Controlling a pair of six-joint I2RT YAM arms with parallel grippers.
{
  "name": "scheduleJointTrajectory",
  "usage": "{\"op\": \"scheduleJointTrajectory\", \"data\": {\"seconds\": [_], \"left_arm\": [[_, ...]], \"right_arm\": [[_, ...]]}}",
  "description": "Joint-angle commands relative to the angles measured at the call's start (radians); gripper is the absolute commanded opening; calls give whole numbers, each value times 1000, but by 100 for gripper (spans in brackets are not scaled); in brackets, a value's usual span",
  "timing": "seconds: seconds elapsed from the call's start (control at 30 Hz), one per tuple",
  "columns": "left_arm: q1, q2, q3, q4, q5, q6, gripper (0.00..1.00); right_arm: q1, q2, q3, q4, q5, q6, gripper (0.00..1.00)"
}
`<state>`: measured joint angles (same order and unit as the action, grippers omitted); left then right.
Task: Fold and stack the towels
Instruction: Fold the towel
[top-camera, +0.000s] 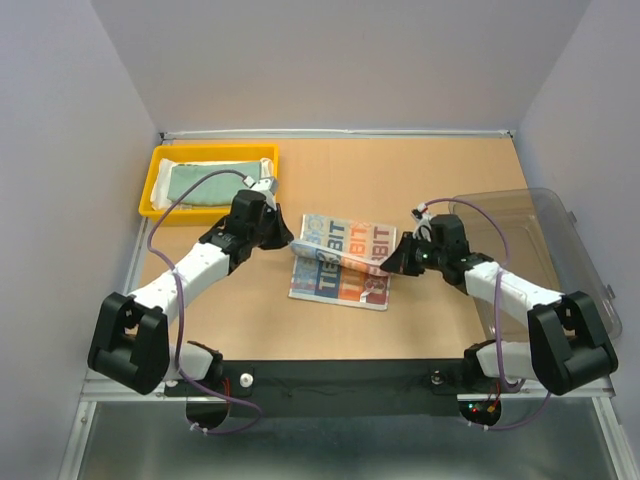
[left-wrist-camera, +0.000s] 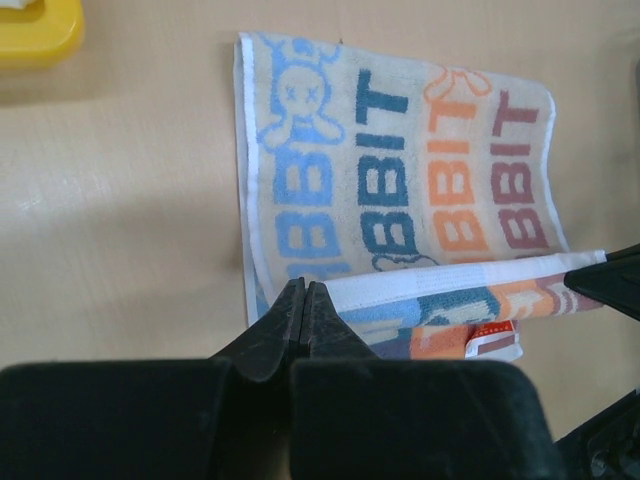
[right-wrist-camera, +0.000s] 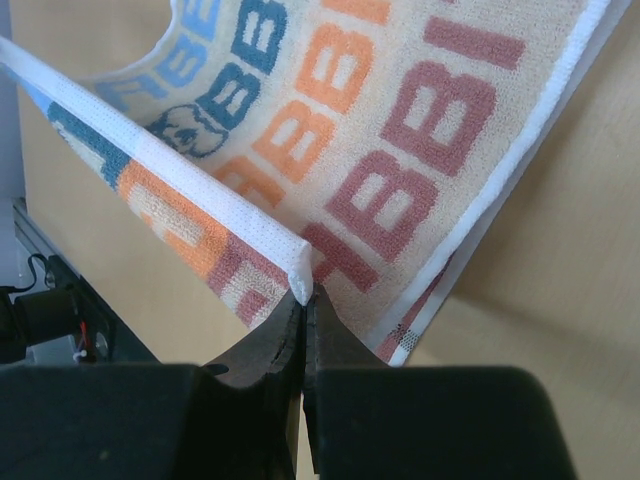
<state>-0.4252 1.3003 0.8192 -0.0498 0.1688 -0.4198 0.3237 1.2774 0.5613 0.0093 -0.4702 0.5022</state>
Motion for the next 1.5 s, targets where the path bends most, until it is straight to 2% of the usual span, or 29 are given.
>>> {"op": "scheduleJointTrajectory", "data": {"seconds": [0.0, 0.2, 0.3, 0.33, 0.37, 0.4, 0.43, 0.47, 0.5, 0.6, 0.63, 0.73, 0.77, 0.9, 0.93, 1.03, 1.2, 1.37, 1.47], "left_arm": [[9, 8, -18, -7, -69, 39, 0], [9, 22, -69, 16, -43, 33, 0], [0, 21, -92, 19, -8, 24, 0], [-1, 14, -100, 18, -5, 16, 2], [-3, 7, -109, 18, -3, 13, 7], [-4, -19, -130, 18, 0, 9, 18], [-6, -39, -141, 15, 8, 1, 25], [-6, -61, -152, 11, 20, -7, 31], [-12, -115, -173, 11, 58, -11, 44], [-36, -244, -215, 11, 113, -40, 59], [-43, -278, -245, 11, 118, -48, 69], [-53, -384, -297, 11, 124, -77, 79], [-52, -401, -304, 11, 118, -80, 80], [-52, -418, -282, -16, 48, -62, 80], [-52, -408, -258, -34, 32, -54, 81], [-50, -397, -204, -70, -34, -7, 88], [-50, -420, -126, -114, -147, 96, 95], [-47, -493, -138, -96, -285, 177, 95], [-46, -555, -170, -59, -301, 167, 93]], "right_arm": [[11, 20, -17, -37, 11, -10, 4], [18, 48, -44, -37, 39, -19, 5], [18, 37, -60, -38, 56, -25, 17], [18, 30, -63, -42, 54, -27, 25], [17, 24, -66, -42, 50, -27, 32], [17, 4, -72, -49, 42, -28, 37], [18, -12, -74, -57, 35, -31, 40], [18, -29, -75, -83, 28, -31, 40], [18, -74, -72, -100, 27, -42, 41], [18, -148, -64, -161, 24, -59, 41], [18, -188, -54, -172, 24, -77, 41], [20, -216, -29, -184, 12, -129, 41], [20, -211, -6, -184, 18, -140, 41], [21, -110, 77, -184, 33, -211, 54], [28, -83, 95, -184, 39, -237, 60], [32, 28, 158, -174, 57, -280, 64], [38, 176, 221, -146, 35, -333, 63], [55, 241, 235, -121, -7, -356, 52], [63, 255, 233, -100, -25, -356, 45]]}}
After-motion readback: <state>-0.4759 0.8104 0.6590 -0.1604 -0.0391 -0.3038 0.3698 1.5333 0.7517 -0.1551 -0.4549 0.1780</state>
